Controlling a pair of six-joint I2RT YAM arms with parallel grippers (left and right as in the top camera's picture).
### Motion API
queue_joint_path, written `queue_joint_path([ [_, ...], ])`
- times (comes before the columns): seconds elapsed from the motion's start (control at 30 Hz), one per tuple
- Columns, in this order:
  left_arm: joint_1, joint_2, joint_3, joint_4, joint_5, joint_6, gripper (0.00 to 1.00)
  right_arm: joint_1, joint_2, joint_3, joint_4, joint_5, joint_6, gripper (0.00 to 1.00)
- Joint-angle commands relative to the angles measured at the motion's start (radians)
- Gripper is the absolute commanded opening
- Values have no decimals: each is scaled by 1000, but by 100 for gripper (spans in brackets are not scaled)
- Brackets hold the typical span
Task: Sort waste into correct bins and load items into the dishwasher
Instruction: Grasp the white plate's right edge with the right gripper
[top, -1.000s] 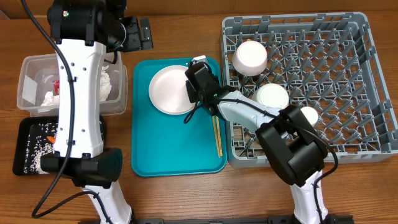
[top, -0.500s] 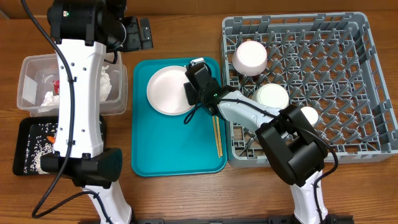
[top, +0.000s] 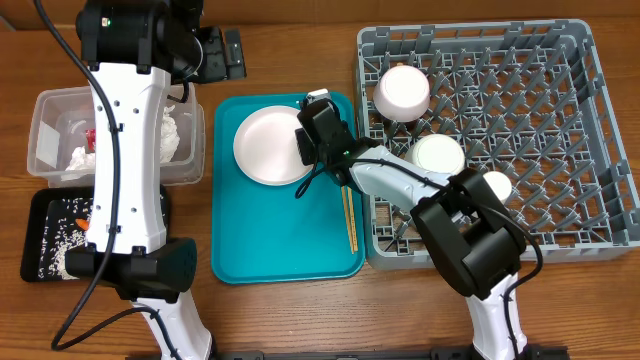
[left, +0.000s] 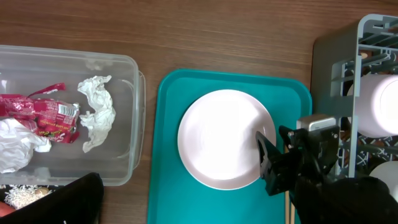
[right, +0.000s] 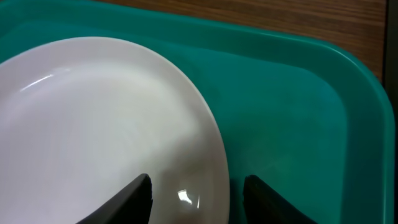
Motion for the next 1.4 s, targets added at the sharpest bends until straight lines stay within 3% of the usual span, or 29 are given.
queue_joint_path([
  [0.0,-7,-23,19,-1,11,-10,100,-2,31,2,9,21,0,50],
  [0.33,-7,-23,19,-1,11,-10,100,-2,53,2,31,21,0,34],
  [0.8,-7,-23,19,-1,11,-10,100,-2,56,2,-20,21,0,33],
  [1.07,-7,-23,19,-1,11,-10,100,-2,39,2,-26,21,0,22],
  [1.23,-7,-23,19,-1,11,-10,100,-2,39,2,-29,22,0,21],
  [1.3,-7,-23,19,-1,11,-10,100,-2,39,2,-29,22,0,13],
  [1.37,-7,-23,19,-1,11,-10,100,-2,39,2,-29,22,0,11],
])
